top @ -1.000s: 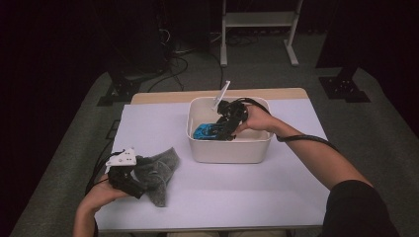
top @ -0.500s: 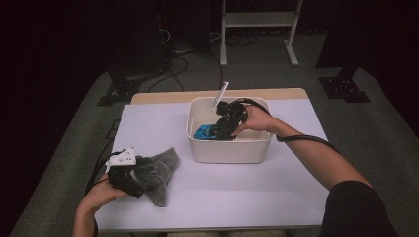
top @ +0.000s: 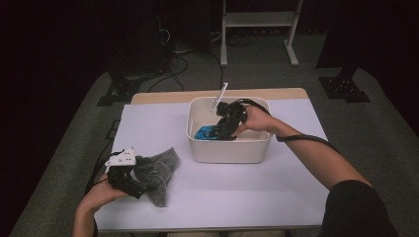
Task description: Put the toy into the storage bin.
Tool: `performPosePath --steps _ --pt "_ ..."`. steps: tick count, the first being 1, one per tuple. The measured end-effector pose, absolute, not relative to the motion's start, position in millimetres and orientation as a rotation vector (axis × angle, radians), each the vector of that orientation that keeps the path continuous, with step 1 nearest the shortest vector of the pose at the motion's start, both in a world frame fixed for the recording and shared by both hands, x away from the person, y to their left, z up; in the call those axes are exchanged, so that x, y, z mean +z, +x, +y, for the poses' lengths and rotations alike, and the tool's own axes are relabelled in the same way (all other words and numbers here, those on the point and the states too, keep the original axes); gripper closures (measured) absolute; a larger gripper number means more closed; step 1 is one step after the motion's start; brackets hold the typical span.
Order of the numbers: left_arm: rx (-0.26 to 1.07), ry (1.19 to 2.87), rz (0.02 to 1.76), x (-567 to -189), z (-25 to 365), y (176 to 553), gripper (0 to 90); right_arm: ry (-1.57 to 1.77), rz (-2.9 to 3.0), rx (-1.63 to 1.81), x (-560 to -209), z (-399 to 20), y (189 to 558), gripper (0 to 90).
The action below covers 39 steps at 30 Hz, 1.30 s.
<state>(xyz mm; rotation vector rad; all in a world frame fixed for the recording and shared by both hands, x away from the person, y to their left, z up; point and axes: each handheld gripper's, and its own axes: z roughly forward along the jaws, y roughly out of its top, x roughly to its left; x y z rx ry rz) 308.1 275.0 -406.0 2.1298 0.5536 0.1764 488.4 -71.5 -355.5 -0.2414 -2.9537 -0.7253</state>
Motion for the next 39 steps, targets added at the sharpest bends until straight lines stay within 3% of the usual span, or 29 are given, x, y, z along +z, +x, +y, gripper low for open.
performPosePath --steps 23,39 --pt "0.175 2.135 0.554 -406.2 275.5 307.7 2.6 -0.253 -2.994 -0.563 -367.0 -65.1 487.0 25.6" --pt "0.174 2.137 0.553 -407.8 275.8 307.7 2.5 -0.327 -2.961 -0.778 -337.3 -78.5 491.4 26.0"
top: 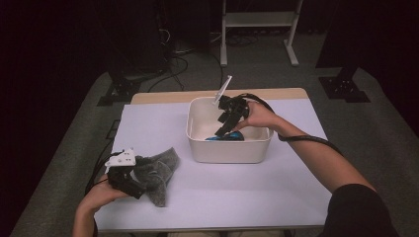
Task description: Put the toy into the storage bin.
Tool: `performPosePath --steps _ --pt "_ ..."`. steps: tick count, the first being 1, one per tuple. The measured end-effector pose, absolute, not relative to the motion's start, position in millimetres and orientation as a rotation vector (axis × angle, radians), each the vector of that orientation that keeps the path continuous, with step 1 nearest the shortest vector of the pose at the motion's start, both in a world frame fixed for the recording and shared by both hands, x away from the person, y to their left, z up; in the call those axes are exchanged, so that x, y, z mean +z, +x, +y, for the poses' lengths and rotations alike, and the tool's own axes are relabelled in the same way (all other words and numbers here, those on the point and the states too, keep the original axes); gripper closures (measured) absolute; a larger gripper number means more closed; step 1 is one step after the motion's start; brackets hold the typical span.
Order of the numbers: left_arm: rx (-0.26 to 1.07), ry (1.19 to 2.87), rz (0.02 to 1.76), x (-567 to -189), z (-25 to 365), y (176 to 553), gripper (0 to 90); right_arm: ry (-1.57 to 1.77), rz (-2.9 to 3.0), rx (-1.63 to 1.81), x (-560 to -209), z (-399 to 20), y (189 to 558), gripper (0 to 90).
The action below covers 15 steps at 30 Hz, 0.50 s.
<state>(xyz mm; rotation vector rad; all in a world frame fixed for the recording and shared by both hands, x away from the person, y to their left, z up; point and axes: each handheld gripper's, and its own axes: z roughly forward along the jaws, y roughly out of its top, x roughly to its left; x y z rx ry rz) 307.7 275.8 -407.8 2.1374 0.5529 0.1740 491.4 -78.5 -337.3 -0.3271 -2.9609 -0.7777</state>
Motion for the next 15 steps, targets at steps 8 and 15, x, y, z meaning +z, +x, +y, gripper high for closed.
performPosePath --steps 8,15 --pt "0.182 2.136 0.548 -405.3 273.6 305.5 2.5 -0.353 -2.956 -0.876 -313.4 -92.5 483.7 25.3" --pt "0.183 2.137 0.546 -406.1 273.4 303.6 2.5 -0.378 -2.961 -0.888 -302.0 -102.5 477.0 25.3"
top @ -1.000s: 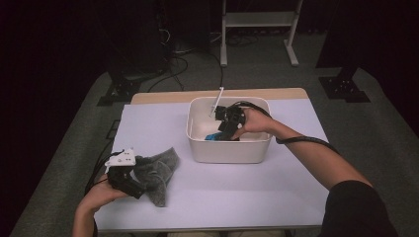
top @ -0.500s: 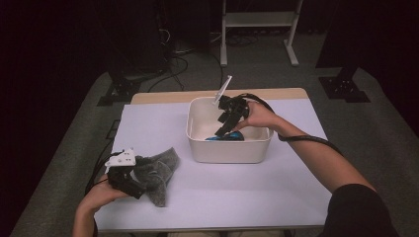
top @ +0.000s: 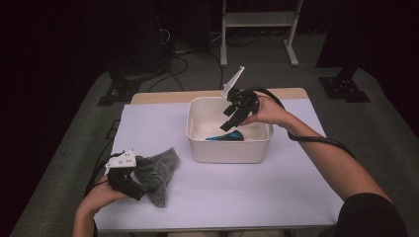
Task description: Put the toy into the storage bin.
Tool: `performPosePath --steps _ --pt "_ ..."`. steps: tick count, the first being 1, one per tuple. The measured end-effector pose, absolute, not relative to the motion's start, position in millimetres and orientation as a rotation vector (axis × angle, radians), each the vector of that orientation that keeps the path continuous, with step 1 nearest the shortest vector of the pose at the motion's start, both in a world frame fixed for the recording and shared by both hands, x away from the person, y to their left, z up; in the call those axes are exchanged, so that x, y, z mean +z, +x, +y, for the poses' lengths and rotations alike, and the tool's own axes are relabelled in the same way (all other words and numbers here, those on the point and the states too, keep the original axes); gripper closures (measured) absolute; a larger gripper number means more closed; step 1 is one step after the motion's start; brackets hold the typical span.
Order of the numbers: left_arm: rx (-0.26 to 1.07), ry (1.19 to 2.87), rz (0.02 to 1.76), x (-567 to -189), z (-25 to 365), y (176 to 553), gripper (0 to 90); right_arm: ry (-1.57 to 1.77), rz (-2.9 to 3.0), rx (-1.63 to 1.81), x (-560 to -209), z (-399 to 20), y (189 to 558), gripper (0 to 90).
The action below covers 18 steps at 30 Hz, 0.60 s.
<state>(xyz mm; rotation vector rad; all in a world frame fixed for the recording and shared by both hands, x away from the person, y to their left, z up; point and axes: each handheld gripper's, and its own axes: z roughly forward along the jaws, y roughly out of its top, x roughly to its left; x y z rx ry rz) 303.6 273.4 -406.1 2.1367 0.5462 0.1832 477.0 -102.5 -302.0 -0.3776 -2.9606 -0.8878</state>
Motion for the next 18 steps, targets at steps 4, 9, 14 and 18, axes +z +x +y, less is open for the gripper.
performPosePath --steps 4,9,14,18 --pt "0.186 2.14 0.548 -405.0 274.2 302.2 2.5 -0.383 -2.974 -0.909 -290.8 -107.6 472.7 25.1" --pt "0.185 2.136 0.551 -405.5 274.5 301.8 2.5 -0.376 -2.993 -0.933 -279.8 -113.1 469.8 24.8" --pt "0.185 2.136 0.549 -405.3 274.7 301.8 2.5 -0.389 -3.007 -0.958 -268.8 -121.2 466.7 24.6" --pt "0.187 2.139 0.546 -404.8 274.7 301.7 2.5 -0.404 -3.013 -0.965 -263.5 -126.9 465.0 24.4"
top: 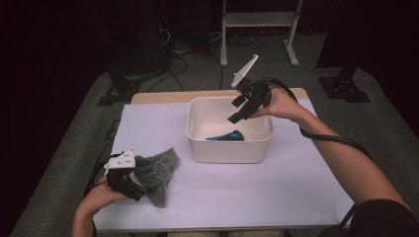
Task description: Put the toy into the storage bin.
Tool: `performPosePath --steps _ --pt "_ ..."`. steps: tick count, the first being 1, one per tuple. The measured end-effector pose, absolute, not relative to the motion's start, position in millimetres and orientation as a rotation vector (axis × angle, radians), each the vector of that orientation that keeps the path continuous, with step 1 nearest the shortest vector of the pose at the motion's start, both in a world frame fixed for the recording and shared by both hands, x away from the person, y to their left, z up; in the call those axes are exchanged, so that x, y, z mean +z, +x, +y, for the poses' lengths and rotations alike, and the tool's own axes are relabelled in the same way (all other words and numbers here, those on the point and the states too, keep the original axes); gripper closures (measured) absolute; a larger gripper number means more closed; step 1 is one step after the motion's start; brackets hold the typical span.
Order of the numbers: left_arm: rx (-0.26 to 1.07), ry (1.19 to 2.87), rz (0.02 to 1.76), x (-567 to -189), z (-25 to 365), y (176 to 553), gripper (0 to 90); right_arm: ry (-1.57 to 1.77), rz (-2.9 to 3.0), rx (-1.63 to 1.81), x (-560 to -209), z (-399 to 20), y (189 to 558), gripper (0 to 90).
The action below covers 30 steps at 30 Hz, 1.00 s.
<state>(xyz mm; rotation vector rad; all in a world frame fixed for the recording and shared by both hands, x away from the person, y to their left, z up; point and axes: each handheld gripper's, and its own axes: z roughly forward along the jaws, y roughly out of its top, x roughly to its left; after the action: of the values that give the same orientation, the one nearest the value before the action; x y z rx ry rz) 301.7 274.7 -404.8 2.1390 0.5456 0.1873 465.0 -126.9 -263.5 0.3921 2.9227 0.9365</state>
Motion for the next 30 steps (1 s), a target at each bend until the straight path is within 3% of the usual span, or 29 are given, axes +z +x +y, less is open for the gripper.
performPosePath --steps 30 --pt "0.185 2.139 0.541 -405.2 272.1 302.2 2.4 0.518 2.814 0.992 -238.1 -188.7 437.4 23.8"
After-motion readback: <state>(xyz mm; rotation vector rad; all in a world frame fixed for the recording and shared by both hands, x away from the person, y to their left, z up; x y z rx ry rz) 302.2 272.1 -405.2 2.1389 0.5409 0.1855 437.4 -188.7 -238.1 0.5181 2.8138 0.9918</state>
